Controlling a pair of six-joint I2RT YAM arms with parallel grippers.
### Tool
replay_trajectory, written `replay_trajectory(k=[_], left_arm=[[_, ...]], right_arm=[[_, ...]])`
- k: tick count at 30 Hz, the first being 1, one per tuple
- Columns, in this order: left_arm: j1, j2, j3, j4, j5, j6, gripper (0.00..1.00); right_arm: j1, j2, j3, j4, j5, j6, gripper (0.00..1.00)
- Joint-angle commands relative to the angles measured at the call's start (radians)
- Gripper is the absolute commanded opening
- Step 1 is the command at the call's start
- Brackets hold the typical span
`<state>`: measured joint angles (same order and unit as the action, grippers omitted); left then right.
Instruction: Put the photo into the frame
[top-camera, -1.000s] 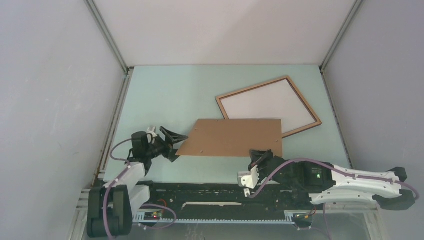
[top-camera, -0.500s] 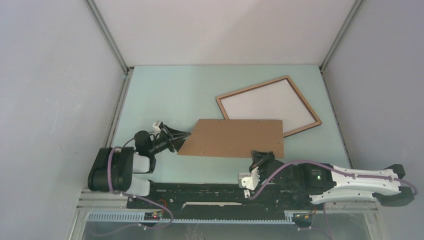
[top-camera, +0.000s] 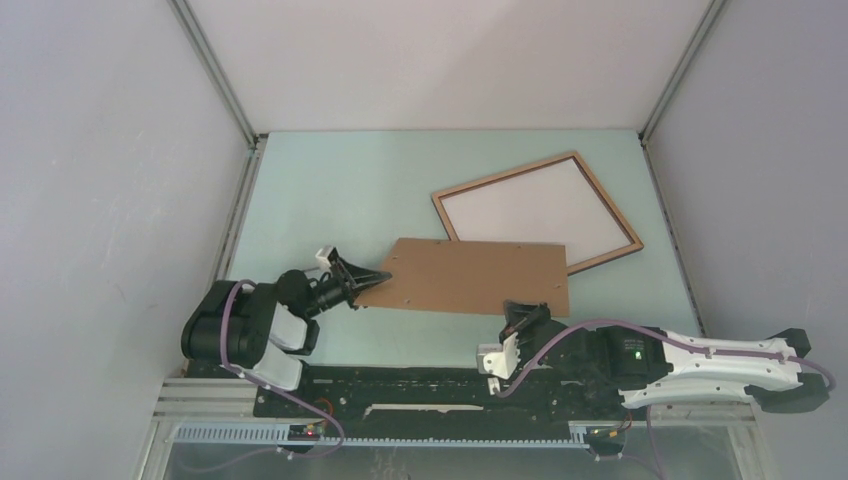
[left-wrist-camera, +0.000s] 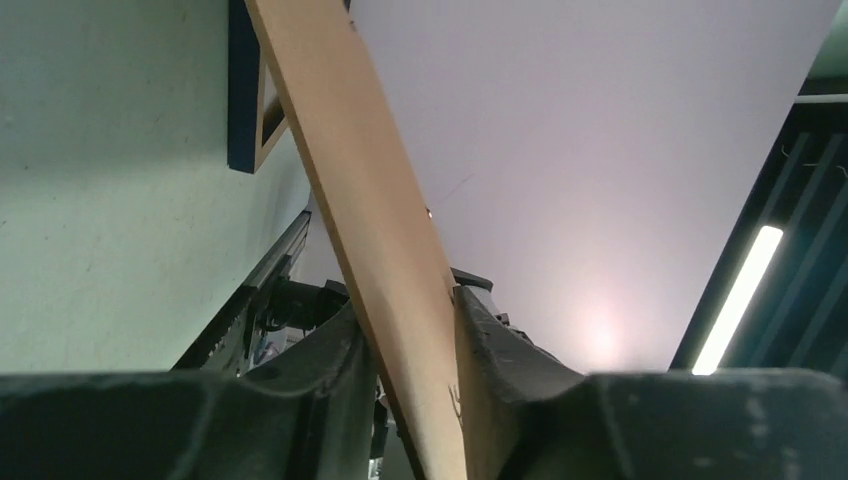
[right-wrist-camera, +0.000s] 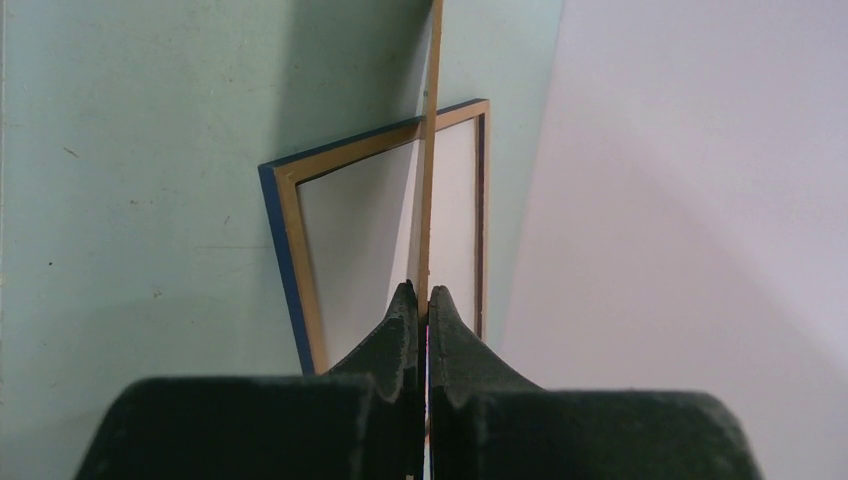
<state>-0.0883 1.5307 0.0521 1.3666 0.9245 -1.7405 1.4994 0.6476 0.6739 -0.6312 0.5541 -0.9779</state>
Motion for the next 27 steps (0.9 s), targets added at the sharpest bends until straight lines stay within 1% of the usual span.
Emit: replay_trajectory(k=[1, 3, 4, 7, 8, 9, 10, 11, 15, 16, 17, 18, 19, 20, 22, 27], left_arm=[[-0.007, -0.047, 0.012, 0.071, -0.035, -0.033, 0.27], [-0.007, -0.067, 0.014, 0.071, -0.031, -0.031, 0.08], [-0.007, -0.078, 0.015, 0.071, -0.028, -0.03, 0.01], [-0.008, -0.127, 0.01, 0.071, -0.048, -0.023, 0.0], [-0.007, -0.146, 0.007, 0.071, -0.059, -0.028, 0.0], [-0.007, -0.173, 0.005, 0.071, -0.073, -0.031, 0.0], [-0.007, -0.201, 0.003, 0.07, -0.091, -0.03, 0.0], [-0.007, -0.232, 0.002, 0.058, -0.11, -0.026, 0.0], [-0.007, -0.325, 0.006, 0.033, -0.203, 0.013, 0.0], [-0.007, -0.346, 0.01, 0.033, -0.225, 0.028, 0.0], [-0.007, -0.366, 0.013, 0.016, -0.261, 0.045, 0.0], [-0.007, -0.392, 0.022, -0.008, -0.28, 0.061, 0.0], [-0.008, -0.406, 0.035, -0.034, -0.291, 0.08, 0.0], [-0.008, -0.414, 0.047, -0.068, -0.297, 0.102, 0.0], [-0.008, -0.418, 0.054, -0.08, -0.321, 0.114, 0.0], [-0.012, -0.398, 0.081, -0.108, -0.355, 0.174, 0.0]], right_arm=[[0.005, 0.008, -0.007, -0.038, 0.037, 0.014, 0.0], [-0.002, 0.013, -0.011, -0.031, 0.047, 0.023, 0.0], [-0.008, 0.017, -0.019, -0.02, 0.061, 0.023, 0.0], [-0.042, 0.026, -0.038, 0.004, 0.079, 0.011, 0.0], [-0.053, 0.032, -0.039, 0.019, 0.088, 0.009, 0.05], [-0.064, 0.037, -0.039, 0.036, 0.096, 0.007, 0.13], [-0.075, 0.039, -0.039, 0.053, 0.098, 0.009, 0.23], [-0.097, 0.038, -0.039, 0.073, 0.09, 0.016, 0.31], [-0.133, 0.05, -0.039, 0.123, 0.075, 0.08, 0.44], [-0.135, 0.055, -0.04, 0.135, 0.079, 0.096, 0.49], [-0.136, 0.06, -0.043, 0.146, 0.079, 0.109, 0.57], [-0.137, 0.063, -0.045, 0.159, 0.073, 0.122, 0.69], [-0.138, 0.063, -0.045, 0.174, 0.074, 0.128, 0.95], [-0.138, 0.059, -0.044, 0.191, 0.079, 0.133, 0.99], [-0.129, 0.046, -0.034, 0.196, 0.072, 0.154, 1.0], [-0.08, -0.02, 0.018, 0.113, 0.025, 0.266, 1.0]])
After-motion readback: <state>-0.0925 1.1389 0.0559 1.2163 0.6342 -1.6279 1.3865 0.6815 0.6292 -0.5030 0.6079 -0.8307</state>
